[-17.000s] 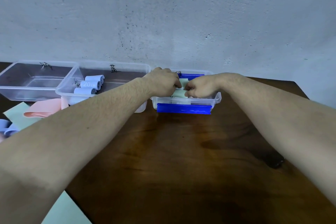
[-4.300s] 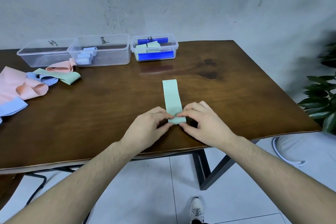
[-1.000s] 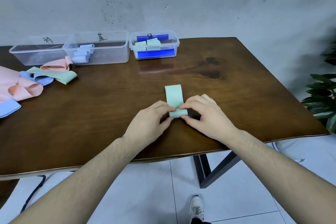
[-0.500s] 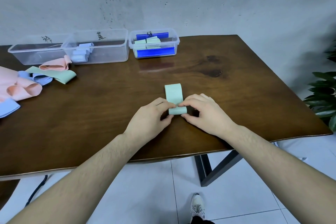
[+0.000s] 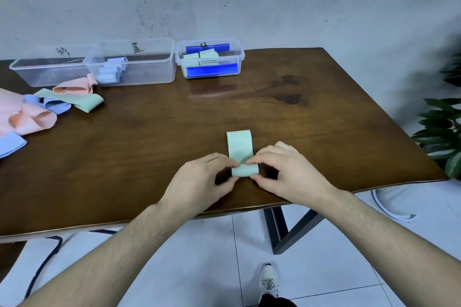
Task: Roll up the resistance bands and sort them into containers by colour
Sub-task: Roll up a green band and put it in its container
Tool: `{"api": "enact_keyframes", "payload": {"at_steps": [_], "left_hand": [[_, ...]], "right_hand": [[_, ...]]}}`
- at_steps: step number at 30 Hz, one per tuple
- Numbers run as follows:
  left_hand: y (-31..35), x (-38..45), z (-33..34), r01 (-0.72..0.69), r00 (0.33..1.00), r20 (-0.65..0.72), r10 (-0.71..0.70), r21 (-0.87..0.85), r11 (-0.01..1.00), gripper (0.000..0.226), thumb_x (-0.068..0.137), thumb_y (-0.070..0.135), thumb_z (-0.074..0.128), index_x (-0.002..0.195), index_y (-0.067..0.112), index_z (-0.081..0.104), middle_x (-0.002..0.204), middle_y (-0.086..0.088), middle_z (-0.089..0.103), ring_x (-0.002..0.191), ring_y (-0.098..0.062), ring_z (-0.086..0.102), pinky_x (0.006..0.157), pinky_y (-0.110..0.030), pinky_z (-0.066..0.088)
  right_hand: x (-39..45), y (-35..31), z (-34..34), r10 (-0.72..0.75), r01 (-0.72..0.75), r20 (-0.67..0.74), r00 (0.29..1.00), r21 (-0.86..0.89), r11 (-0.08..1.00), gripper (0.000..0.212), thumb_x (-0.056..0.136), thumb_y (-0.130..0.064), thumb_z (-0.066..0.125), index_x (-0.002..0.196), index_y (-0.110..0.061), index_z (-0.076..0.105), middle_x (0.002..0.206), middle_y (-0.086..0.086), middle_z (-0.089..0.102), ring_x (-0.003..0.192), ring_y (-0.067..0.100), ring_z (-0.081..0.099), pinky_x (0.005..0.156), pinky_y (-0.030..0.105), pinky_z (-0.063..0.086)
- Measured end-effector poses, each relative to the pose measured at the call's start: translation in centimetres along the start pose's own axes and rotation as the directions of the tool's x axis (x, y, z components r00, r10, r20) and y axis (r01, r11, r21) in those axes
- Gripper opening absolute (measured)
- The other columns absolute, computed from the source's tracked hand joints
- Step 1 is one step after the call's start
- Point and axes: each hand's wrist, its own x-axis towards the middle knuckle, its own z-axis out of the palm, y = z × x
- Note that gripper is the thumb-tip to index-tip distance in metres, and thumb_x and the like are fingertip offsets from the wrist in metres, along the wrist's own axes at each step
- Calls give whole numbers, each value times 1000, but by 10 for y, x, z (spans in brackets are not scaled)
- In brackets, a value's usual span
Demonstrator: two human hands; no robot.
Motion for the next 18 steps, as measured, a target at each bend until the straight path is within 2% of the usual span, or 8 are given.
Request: {"api": "enact_keyframes", "payload": {"at_steps": [2, 6, 10, 15, 18], "left_hand": [[0, -1, 0, 11, 1000, 6, -11, 4, 1000, 23, 84, 31, 74, 106, 25, 73, 101, 18, 67, 72, 21, 46, 61, 3, 30], [-3, 3, 0, 32, 999, 37, -33, 22, 999, 26, 89, 39, 65, 112, 28, 70, 108, 23, 54, 61, -3, 49, 58, -13, 41], [-3, 9, -3, 54, 995, 78, -55, 17, 998, 29, 93, 39, 62, 119, 27, 69, 107, 23, 50, 68, -10, 52, 65, -29, 51], [-4, 9, -1, 104, 993, 65, -102, -31, 994, 27, 94, 38, 62, 119, 30, 68, 106, 24, 54, 72, -12, 55, 69, -31, 51], [-1, 8, -1, 71, 997, -1, -71, -60, 996, 25, 92, 32, 66, 117, 31, 67, 108, 25, 52, 71, -10, 54, 63, -18, 47]], "right_hand": [[-1, 0, 1, 10, -10, -4, 1000, 11, 1000, 31, 89, -35, 72, 120, -34, 70, 109, -23, 64, 95, 3, 46, 92, 32, 45], [4, -1, 2, 43, -44, -8, 999, -31, 999, 32, 90, -40, 67, 122, -35, 69, 110, -24, 62, 100, 6, 44, 95, 37, 44], [6, -5, 1, 34, -35, -15, 999, -44, 998, 36, 91, -39, 68, 126, -35, 65, 116, -22, 60, 105, 5, 44, 97, 34, 43], [8, -3, 4, 35, -35, -12, 999, -6, 999, 24, 90, -37, 71, 113, -35, 67, 113, -23, 60, 101, 6, 49, 94, 37, 46], [11, -1, 4, 42, -42, -20, 999, 18, 999, 23, 90, -38, 70, 113, -34, 68, 112, -23, 62, 99, 6, 51, 94, 36, 46]]}}
